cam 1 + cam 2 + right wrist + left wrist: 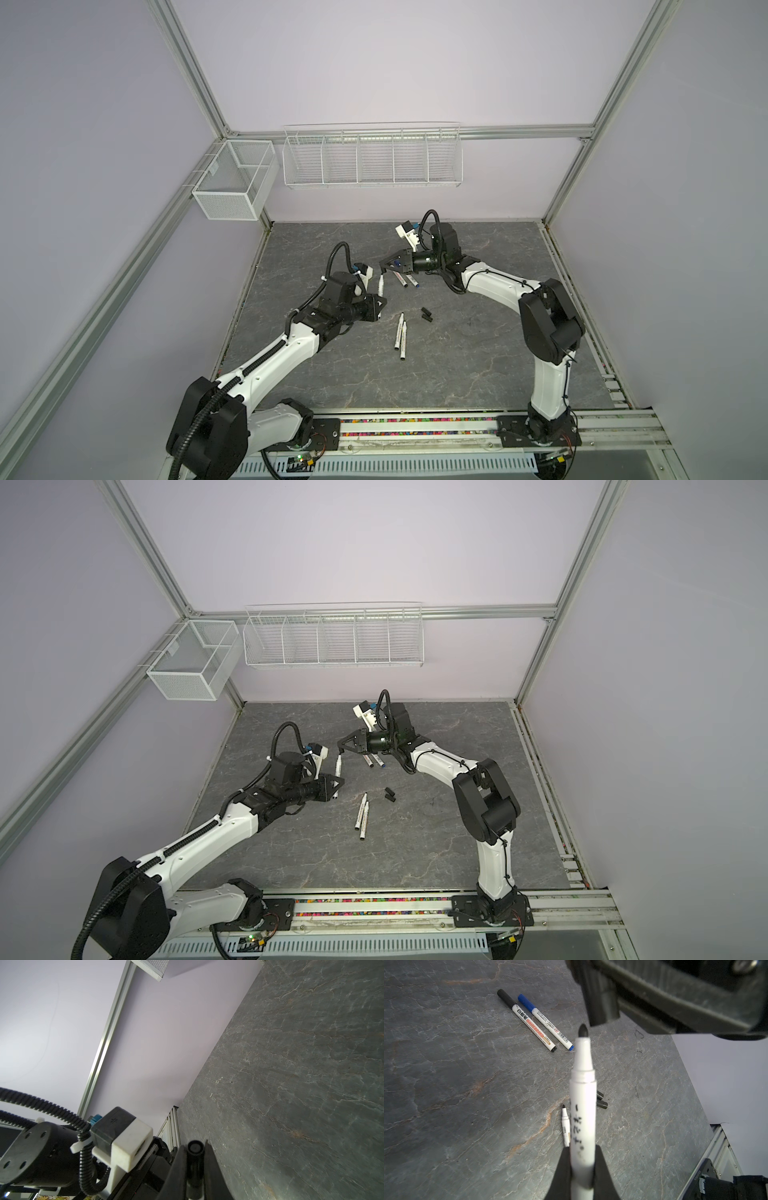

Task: Insert the pens into the pen caps
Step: 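Carry the black cap over the marker tip held upright by the left gripper, then press the black cap down onto the marker tip with the right gripper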

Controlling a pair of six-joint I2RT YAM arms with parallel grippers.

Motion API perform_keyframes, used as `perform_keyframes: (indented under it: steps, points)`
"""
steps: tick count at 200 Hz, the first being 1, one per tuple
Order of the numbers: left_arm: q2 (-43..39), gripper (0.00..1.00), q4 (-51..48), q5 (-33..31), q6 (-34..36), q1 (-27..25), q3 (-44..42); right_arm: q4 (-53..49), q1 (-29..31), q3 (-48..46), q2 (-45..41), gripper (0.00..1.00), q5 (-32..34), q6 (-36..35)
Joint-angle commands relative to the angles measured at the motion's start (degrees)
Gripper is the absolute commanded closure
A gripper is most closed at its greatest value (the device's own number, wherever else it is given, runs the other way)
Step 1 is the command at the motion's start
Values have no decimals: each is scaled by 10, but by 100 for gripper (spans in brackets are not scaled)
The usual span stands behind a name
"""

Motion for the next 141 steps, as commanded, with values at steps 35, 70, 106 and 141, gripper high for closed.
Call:
perform_keyframes:
  steps: [35, 70, 106, 141]
  points:
    - [-1, 100, 3, -2, 1, -5, 21, 5, 8, 13, 15, 89, -7, -4]
    - [3, 100, 3, -3, 1, -5, 22, 10, 10, -1, 8, 90, -14, -5]
    - [7, 100, 13, -12, -4, -5, 22, -5, 10, -6, -8, 90, -19, -25]
    - [6, 100, 44, -24, -16, -4, 25, -32, 5, -12, -22, 90, -26, -43]
